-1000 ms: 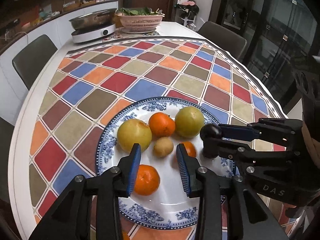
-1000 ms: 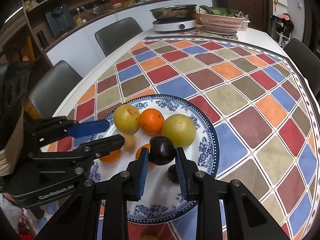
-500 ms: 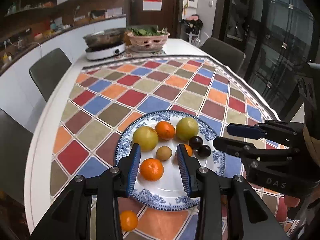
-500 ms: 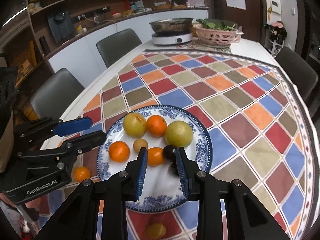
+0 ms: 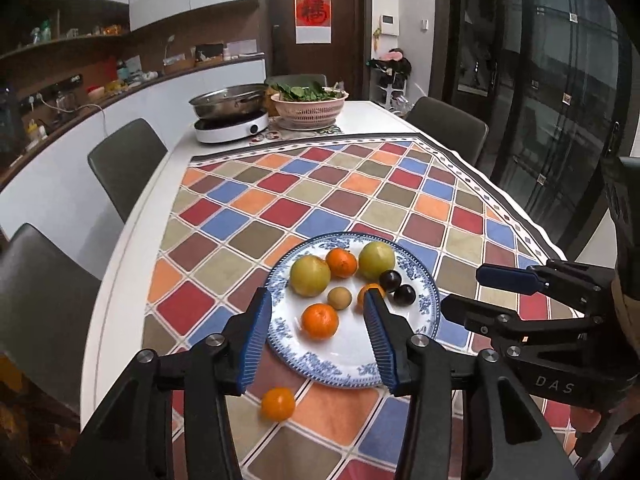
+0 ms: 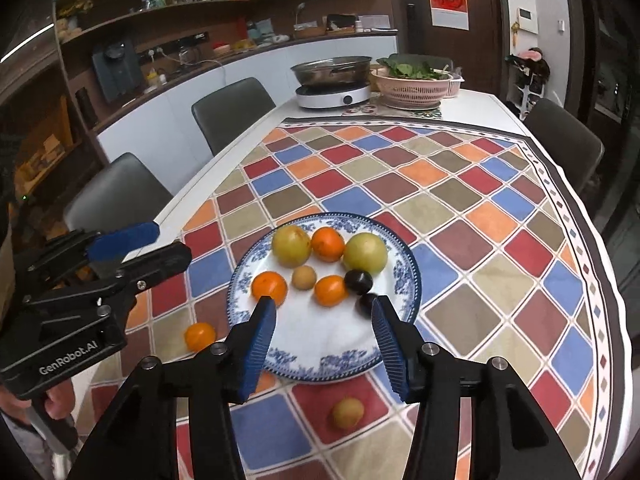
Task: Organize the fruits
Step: 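Open both tools and move them back toward the remaining orange and kiwi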
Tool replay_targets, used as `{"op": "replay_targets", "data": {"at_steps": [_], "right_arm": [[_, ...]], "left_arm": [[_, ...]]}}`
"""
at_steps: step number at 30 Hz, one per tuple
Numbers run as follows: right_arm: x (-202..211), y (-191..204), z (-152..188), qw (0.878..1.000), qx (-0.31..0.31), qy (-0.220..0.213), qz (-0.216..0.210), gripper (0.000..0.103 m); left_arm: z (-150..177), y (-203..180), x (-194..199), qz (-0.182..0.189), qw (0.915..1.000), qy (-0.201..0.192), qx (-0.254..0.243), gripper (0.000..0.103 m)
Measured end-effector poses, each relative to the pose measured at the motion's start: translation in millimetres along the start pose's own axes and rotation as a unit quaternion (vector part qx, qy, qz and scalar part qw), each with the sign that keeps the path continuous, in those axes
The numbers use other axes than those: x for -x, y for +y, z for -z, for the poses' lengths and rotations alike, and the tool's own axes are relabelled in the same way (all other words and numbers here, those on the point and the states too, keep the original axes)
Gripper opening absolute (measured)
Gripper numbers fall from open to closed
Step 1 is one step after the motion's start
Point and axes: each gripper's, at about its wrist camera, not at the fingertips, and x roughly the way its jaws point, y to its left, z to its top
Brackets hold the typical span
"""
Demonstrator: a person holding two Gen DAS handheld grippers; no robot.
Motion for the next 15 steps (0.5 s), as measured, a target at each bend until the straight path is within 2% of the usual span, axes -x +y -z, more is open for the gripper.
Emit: {"op": "replay_targets", "data": {"at_steps": [5, 10, 15], "right_arm": [[6.6, 8.8, 4.9, 1.000, -0.004, 0.006, 0.009, 0.051], [15.4, 13.6, 12.0, 0.999, -0.017, -0.007, 0.047, 0.051], [19.3, 13.8, 19.0, 0.997, -0.040, -0.010, 0.063, 0.051]], "left_arm": [[6.3, 9.6, 14.1, -0.016, 0.9998, -0.006, 0.010, 0.052], [16.8, 17.7, 19.6, -0.024, 0.9996, -0.004, 0.017, 0.056], [29.5, 23.9, 19.8, -0.033, 0.9993, 0.005, 0.015, 0.059]]}}
